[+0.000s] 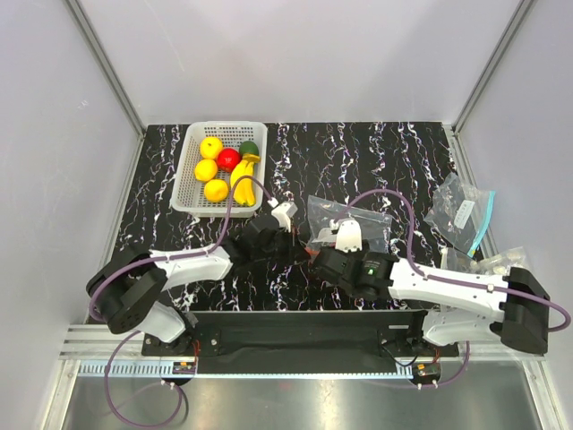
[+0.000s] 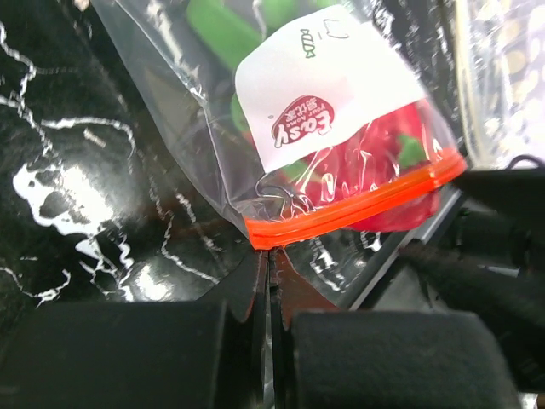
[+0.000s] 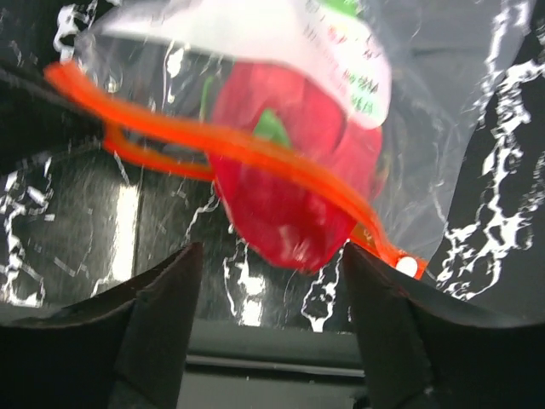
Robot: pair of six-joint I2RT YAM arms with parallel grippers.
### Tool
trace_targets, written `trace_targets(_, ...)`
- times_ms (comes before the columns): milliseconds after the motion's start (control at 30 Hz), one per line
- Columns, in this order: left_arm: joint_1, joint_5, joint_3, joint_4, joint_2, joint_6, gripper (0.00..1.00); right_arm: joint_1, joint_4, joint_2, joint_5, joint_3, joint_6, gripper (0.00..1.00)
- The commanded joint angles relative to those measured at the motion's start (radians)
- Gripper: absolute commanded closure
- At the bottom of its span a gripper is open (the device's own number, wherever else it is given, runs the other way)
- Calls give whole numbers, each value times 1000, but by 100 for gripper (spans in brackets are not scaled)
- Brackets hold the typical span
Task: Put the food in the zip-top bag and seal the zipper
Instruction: Place the fake fruit in the zipper food storage bag.
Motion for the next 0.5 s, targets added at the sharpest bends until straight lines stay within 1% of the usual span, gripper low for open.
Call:
trace_targets(0,-1,0,63,-53,-46,-11,100,-3,43,-69,-92,-29,14,25)
trace_targets(100,1,-27,67,-85,-55,-22,100,-4,25,-103,-137,-37,28,21)
trace_targets(167,-1,-43,70,-105,-61,-30,100,-4,-1,-97,-146,-36,68,19)
trace_targets(267,-1,-48,72,-118,-75,-42,100,-4,-67,-57,-120,-23,169,9)
trace_targets(300,-1,-48,75,-121,-78,-45,100,-3,-83,-38,-112,-23,195,3)
trace_targets(333,-1,-50,73,-125,-81,-46,100,-4,-86,-31,-103,-25,256,1)
trace_targets(400,-1,-51,70,-128,-92,-57,100,-4,-101,-21,-76,-33,318,0)
trace_targets(433,-1,-51,66,-130,-97,-60,100,-4,-110,-21,-66,-36,398,0)
trace_targets(467,-1,-51,63,-128,-98,-71,100,-3,-114,-26,-45,-42,434,0)
